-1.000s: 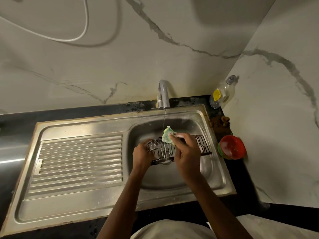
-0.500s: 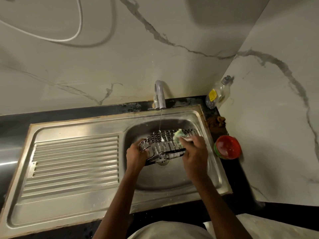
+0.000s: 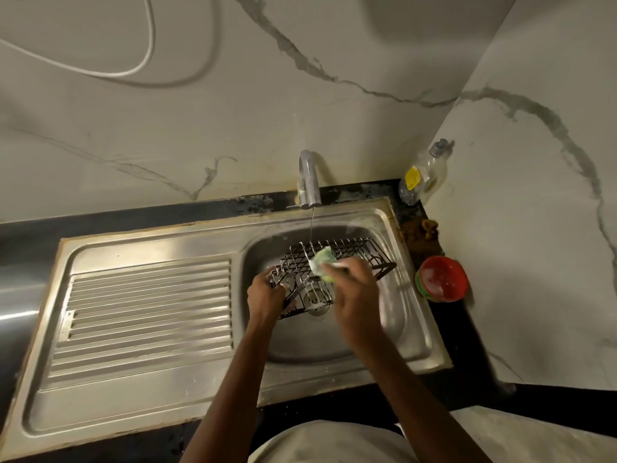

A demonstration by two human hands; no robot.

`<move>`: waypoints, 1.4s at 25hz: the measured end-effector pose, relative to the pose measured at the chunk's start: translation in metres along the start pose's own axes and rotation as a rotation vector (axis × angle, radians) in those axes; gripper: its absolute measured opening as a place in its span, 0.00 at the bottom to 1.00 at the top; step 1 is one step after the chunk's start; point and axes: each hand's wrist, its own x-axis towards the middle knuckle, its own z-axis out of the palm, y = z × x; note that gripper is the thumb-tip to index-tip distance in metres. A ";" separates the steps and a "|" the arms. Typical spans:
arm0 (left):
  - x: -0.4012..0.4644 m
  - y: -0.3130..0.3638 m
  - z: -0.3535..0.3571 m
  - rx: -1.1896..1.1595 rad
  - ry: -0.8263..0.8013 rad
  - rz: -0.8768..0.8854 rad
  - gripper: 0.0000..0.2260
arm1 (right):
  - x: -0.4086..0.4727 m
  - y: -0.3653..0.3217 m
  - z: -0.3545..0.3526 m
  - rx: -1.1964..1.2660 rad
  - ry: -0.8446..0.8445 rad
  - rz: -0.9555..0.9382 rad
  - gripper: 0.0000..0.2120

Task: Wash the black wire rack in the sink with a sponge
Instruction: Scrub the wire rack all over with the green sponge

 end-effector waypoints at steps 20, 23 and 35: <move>-0.027 0.034 0.000 -0.111 -0.016 -0.092 0.13 | -0.005 -0.008 0.008 -0.022 0.073 -0.095 0.20; -0.032 0.036 -0.003 -0.176 -0.046 -0.067 0.12 | 0.006 -0.006 0.007 -0.090 -0.017 -0.313 0.17; -0.036 0.026 -0.022 -0.358 -0.138 -0.021 0.17 | 0.037 0.058 -0.035 0.564 -0.137 0.589 0.16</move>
